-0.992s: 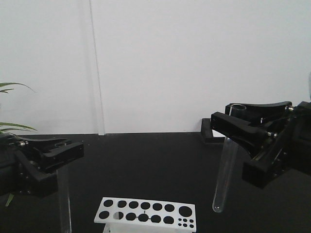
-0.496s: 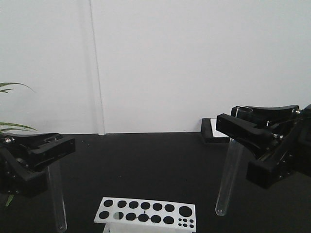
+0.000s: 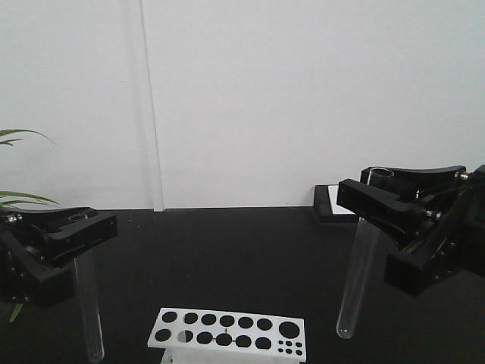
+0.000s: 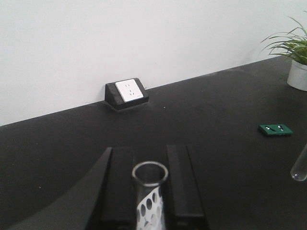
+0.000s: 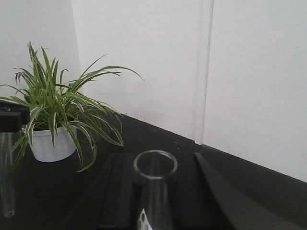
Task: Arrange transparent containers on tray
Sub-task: 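Hold both tubes upright while the base drives to the yellow tray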
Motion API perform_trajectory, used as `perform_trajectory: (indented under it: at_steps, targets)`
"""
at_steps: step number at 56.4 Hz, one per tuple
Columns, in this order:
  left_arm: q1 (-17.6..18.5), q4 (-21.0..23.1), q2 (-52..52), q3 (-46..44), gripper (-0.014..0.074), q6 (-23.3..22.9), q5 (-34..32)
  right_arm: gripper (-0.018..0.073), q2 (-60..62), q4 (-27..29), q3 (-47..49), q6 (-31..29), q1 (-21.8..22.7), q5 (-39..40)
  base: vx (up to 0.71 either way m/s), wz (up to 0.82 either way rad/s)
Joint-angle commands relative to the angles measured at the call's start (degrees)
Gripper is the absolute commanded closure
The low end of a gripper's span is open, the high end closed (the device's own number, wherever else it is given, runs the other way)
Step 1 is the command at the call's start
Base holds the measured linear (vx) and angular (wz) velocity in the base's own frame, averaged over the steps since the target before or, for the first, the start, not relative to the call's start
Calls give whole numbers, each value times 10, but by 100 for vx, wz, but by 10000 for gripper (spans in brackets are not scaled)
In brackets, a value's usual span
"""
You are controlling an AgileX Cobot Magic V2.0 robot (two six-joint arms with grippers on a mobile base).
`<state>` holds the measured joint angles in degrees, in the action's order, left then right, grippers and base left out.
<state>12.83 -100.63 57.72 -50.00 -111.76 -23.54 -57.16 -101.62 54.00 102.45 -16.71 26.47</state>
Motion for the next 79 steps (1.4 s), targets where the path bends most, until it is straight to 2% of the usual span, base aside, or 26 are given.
perform_trajectory:
  at_steps: [1,30,57,79]
  targets:
    - [3,-43,-9,-16,596,-5,15,571,10,-11,19,-1,1,-17,-1,2]
    - [3,-43,-9,-16,596,-5,15,571,10,-11,19,-1,1,-17,-14,2]
    - [3,-43,-9,-16,596,-5,16,571,10,-11,19,-1,1,-17,-36,4]
    - [3,-43,-10,-16,596,-5,17,571,11,-11,19,-1,1,-17,-40,28]
